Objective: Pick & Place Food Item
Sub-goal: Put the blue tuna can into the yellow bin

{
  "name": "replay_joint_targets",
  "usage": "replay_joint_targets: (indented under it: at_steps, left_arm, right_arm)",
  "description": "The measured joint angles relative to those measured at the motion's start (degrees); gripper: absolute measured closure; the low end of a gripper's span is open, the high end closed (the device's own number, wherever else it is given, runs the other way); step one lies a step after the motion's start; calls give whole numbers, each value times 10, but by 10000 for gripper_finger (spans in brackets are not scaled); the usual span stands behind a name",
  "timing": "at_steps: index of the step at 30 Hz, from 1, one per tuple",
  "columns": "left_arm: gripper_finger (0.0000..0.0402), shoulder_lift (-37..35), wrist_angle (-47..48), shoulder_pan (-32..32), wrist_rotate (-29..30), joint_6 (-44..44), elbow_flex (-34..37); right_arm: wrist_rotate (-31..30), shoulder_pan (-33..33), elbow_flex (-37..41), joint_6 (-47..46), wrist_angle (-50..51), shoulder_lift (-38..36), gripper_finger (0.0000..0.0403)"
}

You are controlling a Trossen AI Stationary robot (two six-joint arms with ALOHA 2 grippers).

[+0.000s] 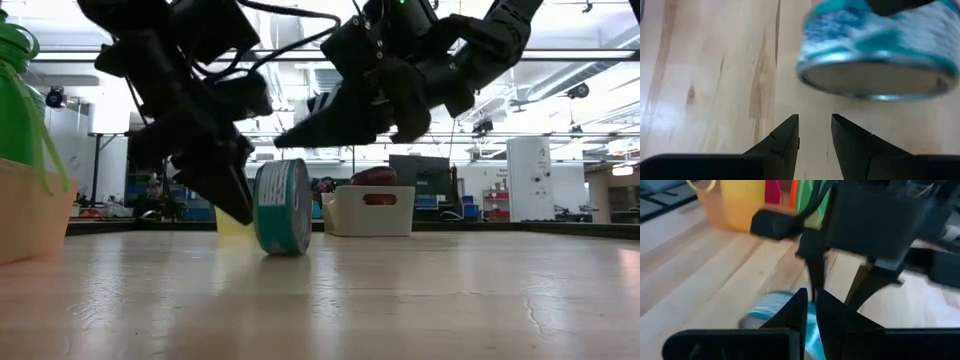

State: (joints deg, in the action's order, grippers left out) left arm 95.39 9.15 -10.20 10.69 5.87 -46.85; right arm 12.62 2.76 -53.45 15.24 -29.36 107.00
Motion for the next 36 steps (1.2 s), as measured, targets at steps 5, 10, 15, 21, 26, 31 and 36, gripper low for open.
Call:
replay_joint_targets:
  at_steps: [5,10,15,21,26,31,36]
  left_arm:
    - [284,0,-8,0,-2,0,1]
    - [284,0,-6,0,-4,0,1]
    - [284,0,-1,0,-3,0,1]
    - [284,-29,56,0,3,4,-4]
    - [284,-76,110,1,14,61,-24]
    - [284,-139,101,2,25,140,-35]
    - [284,-207,98,2,29,192,-43]
  right_arm:
    - [-2,0,-1,-1,9,1,370]
    - [-2,0,-1,-2,8,1,370]
    - [-6,0,0,-2,8,1,370]
    - [-72,-1,0,-10,21,-11,370]
    - [-99,-16,3,-13,69,-42,370]
    - [-90,-42,16,-41,112,-85,370]
    - [58,-78,102,-40,4,-160,370]
